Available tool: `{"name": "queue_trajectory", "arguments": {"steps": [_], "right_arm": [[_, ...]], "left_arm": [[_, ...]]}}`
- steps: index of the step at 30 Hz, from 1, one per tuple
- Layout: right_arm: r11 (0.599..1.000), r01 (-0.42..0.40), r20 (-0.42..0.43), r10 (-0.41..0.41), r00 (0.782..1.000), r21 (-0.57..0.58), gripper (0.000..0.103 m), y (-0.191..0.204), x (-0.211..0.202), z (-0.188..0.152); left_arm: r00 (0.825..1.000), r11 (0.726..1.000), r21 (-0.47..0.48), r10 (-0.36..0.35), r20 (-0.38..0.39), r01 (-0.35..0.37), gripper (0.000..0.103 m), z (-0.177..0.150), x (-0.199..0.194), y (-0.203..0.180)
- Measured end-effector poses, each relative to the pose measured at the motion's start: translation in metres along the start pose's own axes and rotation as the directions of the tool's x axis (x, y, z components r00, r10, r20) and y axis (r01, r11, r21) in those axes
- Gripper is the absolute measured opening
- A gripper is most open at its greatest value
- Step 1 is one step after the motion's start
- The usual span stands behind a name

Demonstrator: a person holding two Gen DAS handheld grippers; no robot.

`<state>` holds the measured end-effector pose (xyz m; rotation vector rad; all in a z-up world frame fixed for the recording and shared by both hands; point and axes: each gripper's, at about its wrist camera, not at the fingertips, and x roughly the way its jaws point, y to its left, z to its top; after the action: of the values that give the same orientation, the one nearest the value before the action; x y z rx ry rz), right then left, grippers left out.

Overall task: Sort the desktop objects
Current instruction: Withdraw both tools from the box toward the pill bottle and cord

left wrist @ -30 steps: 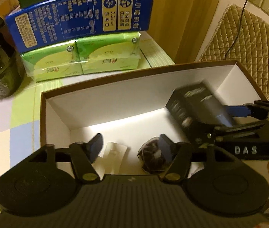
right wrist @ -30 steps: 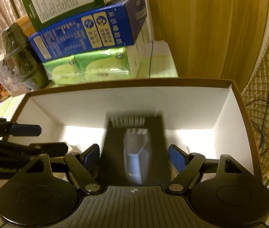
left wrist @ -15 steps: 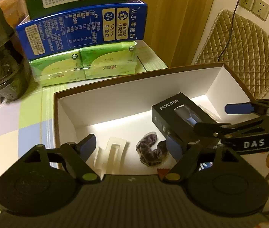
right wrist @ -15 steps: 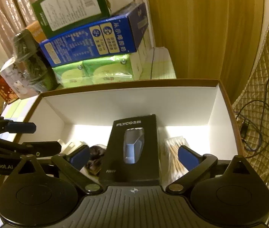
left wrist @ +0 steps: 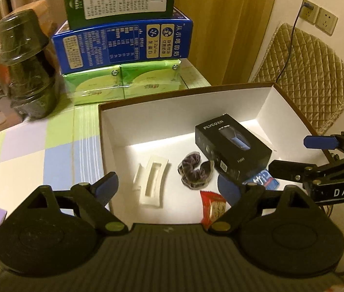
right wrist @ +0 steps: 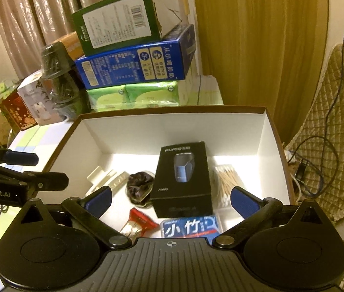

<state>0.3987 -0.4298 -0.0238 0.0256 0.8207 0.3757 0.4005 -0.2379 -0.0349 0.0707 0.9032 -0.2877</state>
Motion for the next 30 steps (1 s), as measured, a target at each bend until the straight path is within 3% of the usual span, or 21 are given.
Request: {"name": "queue_trajectory", "arguments": {"steps": [12,30], "right_arm": [[0.998,0.001,0.018,-0.002,1.000,0.061,0.101,0.028,-0.038,-0.027],[1.000,-0.026,-0.024,0.027,0.999,0.017,0.101,0.112,-0.065,-0.072]], "left_arm": [[1.000,0.999,-0.043,0.000,0.019,0.000,0.091,-0.034,-0.046,0.010],[0.999,0.998,-0.055,0.028,0.025,-0.027,0.094,-0.093,-0.114,0.051]]}}
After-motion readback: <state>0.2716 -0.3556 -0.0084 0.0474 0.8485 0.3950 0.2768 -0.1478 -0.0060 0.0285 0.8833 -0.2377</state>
